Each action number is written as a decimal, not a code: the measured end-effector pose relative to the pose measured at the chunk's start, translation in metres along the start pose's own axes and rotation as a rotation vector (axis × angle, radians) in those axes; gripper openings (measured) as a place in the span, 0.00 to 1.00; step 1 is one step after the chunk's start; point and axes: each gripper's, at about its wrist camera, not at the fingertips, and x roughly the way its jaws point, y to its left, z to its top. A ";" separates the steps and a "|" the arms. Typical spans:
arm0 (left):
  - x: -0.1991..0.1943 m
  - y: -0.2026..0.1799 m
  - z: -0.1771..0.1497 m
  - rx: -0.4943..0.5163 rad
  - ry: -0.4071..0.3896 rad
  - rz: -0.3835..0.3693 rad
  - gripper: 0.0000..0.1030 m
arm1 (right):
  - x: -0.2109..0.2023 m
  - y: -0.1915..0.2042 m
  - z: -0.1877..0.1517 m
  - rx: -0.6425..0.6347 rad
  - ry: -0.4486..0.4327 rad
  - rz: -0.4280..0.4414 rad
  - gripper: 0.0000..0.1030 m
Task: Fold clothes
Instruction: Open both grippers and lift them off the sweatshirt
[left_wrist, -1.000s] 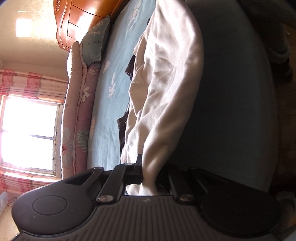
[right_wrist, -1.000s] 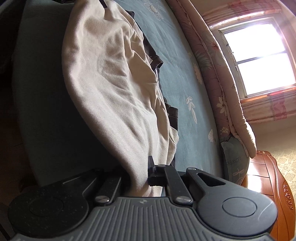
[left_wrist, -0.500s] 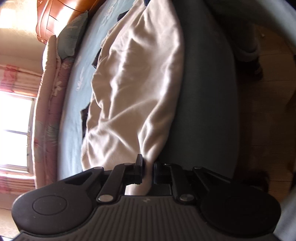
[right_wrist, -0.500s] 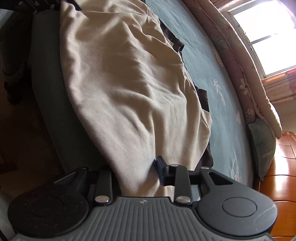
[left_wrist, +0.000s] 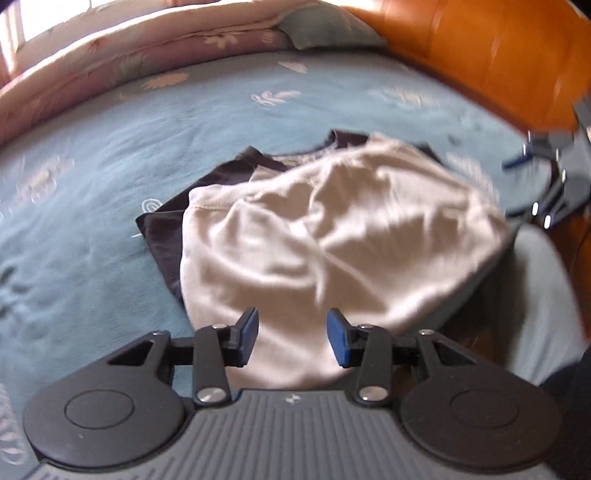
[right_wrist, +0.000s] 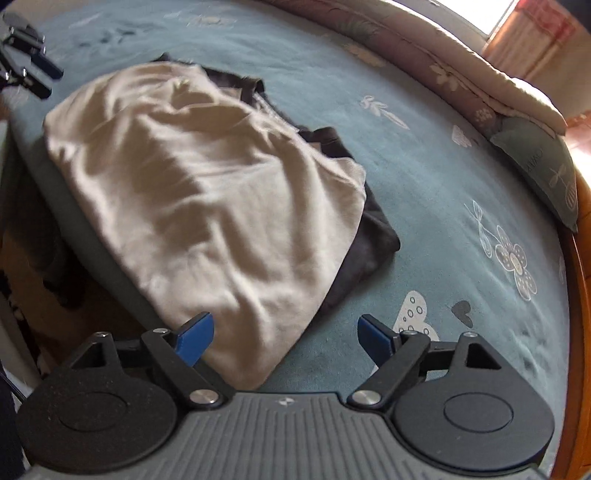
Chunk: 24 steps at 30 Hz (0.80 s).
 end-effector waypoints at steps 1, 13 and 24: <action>0.006 0.006 0.006 -0.036 -0.013 -0.017 0.42 | 0.002 -0.005 0.006 0.045 -0.028 0.020 0.88; 0.091 0.058 0.022 -0.336 0.018 -0.101 0.46 | 0.097 -0.038 0.055 0.497 -0.140 0.300 0.92; 0.085 0.062 0.072 -0.377 -0.078 -0.213 0.52 | 0.085 -0.059 0.079 0.536 -0.246 0.226 1.00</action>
